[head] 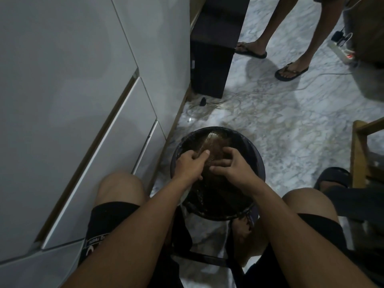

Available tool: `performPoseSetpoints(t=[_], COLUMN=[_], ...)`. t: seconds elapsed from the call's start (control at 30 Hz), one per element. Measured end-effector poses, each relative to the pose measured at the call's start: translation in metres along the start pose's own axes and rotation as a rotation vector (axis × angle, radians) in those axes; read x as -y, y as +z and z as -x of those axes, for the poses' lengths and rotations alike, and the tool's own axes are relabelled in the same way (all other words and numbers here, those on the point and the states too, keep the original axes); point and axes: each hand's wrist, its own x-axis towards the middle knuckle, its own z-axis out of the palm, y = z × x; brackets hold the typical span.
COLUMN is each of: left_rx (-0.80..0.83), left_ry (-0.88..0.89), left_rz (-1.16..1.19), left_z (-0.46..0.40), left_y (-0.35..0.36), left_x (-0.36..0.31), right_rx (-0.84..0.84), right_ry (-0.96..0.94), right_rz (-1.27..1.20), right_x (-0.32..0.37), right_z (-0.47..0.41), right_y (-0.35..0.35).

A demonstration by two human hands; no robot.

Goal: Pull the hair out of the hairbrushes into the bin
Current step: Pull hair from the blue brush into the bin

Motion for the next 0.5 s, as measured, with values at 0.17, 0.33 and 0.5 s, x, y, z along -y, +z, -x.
performPoseSetpoints(t=[0.17, 0.33, 0.5], left_rx=[-0.044, -0.152, -0.227], left_ry=[-0.017, -0.109, -0.149], left_rz=[0.031, 0.104, 0.193], left_z=[-0.004, -0.006, -0.005], left_y=[-0.006, -0.014, -0.015], left_x=[0.002, -0.002, -0.002], right_rx=[-0.021, -0.100, -0.292], right_ry=[-0.117, -0.090, 0.056], right_rz=[0.332, 0.522, 0.684], right_x=[0.000, -0.007, -0.017], right_z=[0.004, 0.000, -0.006], right_y=[-0.001, -0.011, -0.020])
